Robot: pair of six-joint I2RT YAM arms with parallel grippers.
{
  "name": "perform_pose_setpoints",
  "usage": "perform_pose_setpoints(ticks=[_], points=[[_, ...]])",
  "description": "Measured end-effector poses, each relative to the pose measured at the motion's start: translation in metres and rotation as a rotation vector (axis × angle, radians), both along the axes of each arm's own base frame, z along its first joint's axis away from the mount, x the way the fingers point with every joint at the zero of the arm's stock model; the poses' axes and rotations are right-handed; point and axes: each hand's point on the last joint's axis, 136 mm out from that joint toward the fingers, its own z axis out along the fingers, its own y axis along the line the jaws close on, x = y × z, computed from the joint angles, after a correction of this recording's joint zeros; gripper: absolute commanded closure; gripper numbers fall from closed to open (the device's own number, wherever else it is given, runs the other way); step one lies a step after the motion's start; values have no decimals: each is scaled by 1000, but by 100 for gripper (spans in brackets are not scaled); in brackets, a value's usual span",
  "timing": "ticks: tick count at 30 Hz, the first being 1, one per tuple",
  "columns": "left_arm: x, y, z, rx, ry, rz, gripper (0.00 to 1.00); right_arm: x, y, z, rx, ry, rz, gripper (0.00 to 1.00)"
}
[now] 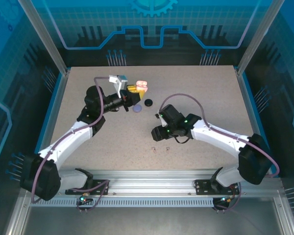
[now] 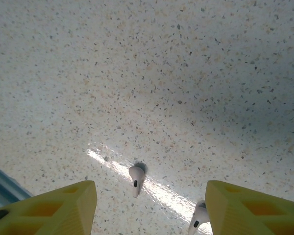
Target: Insert the wireless bluetooth earbuds into the charging case
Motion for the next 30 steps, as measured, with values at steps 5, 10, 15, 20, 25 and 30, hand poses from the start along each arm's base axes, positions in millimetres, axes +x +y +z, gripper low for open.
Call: perform_pose_setpoints(ticks=[5, 10, 15, 20, 25, 30], points=[[-8, 4, -17, 28, -9, 62, 100, 3, 6, -3, -71, -15, -25, 39], [-9, 17, -37, 41, 11, 147, 100, 5, 6, -8, -136, -20, -51, 39], [-8, 29, -45, 39, 10, 217, 100, -3, 3, -18, -197, -10, -55, 39], [-5, 39, -50, 29, 4, 284, 100, -10, 7, -29, -240, 15, -48, 39], [-2, 45, -52, 25, 1, 324, 100, -16, 20, -43, -282, 43, -28, 40], [-1, 49, -45, 12, -18, 352, 100, -24, 27, -61, -327, 79, -18, 42]])
